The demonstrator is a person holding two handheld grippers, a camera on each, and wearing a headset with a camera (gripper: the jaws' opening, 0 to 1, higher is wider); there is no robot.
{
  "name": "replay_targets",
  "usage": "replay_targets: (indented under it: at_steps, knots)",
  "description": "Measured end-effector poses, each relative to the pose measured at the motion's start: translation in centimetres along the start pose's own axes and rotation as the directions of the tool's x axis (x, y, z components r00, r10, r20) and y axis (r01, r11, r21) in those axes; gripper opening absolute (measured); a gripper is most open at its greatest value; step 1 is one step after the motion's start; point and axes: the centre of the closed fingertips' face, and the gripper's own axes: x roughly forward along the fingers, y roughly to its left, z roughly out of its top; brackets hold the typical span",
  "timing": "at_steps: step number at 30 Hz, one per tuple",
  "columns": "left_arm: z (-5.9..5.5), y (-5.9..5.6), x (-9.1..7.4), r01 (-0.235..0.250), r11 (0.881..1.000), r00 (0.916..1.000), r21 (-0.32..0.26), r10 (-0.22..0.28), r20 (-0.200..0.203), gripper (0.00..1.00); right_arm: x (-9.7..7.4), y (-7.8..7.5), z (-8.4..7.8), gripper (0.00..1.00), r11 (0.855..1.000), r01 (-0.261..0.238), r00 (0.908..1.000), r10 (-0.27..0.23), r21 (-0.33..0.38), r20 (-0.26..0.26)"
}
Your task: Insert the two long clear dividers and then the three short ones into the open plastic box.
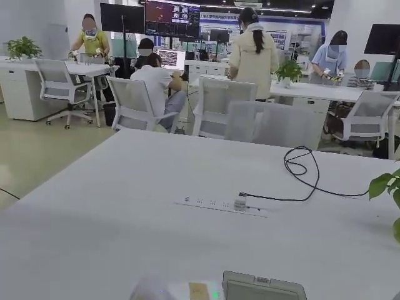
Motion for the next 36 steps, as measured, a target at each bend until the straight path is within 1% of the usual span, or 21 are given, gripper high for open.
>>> replay_targets:
  at_steps: [3,4,7,13,15,20,22,24,26,36]
  knots:
    - [-0.1,-0.3,0.0,0.011,1.0,0.9999,0.011,-0.011,0.0,0.0,0.2,0.4,-0.2,0.1,1.0,-0.022,0.9997,0.022,-0.002,-0.009]
    - [-0.1,-0.3,0.0,0.012,1.0,0.9999,0.01,-0.012,-0.001,0.0,-0.2,0.2,-0.6,0.09,0.999,-0.033,0.9994,0.033,0.003,-0.006]
    - [0.0,-0.6,0.0,0.021,1.0,0.9998,0.019,-0.021,0.006,0.0,0.0,0.6,-0.6,0.08,0.998,-0.055,0.9985,0.055,0.014,-0.003]
    - [0.0,-1.0,0.2,0.039,0.999,0.9992,0.023,-0.039,0.004,0.0,-0.3,0.4,-1.1,0.03,0.997,-0.07,0.9976,0.07,0.021,-0.001]
    - [0.0,-0.9,0.2,0.034,0.999,0.9994,0.034,-0.034,0.0,0.0,-0.4,0.3,-1.2,0.03,0.998,-0.066,0.9978,0.066,0.014,-0.002]
    - [-0.1,-0.8,0.1,0.027,0.999,0.9996,0.041,-0.027,0.001,0.0,-0.5,-0.1,-1.5,0.03,0.998,-0.058,0.9983,0.058,0.009,-0.001]
    - [-0.1,-0.7,0.1,0.022,0.999,0.9998,0.039,-0.022,0.003,0.0,-0.2,0.1,-1.2,0.03,0.999,-0.052,0.9986,0.052,0.006,-0.002]
    - [-0.1,-0.7,0.0,0.02,0.999,0.9998,0.05,-0.02,0.002,0.0,-0.2,0.0,-1.3,0.03,0.999,-0.051,0.9987,0.051,0.005,-0.002]
    - [-0.2,-0.6,0.0,0.019,0.999,0.9998,0.044,-0.019,-0.001,0.0,0.1,0.2,-1.1,0.03,0.999,-0.049,0.9988,0.049,0.003,-0.004]
    - [-0.3,-0.6,-0.1,0.013,0.999,0.9999,0.051,-0.013,0.004,0.0,0.9,0.9,-0.5,0.03,0.999,-0.05,0.9988,0.05,0.008,-0.004]
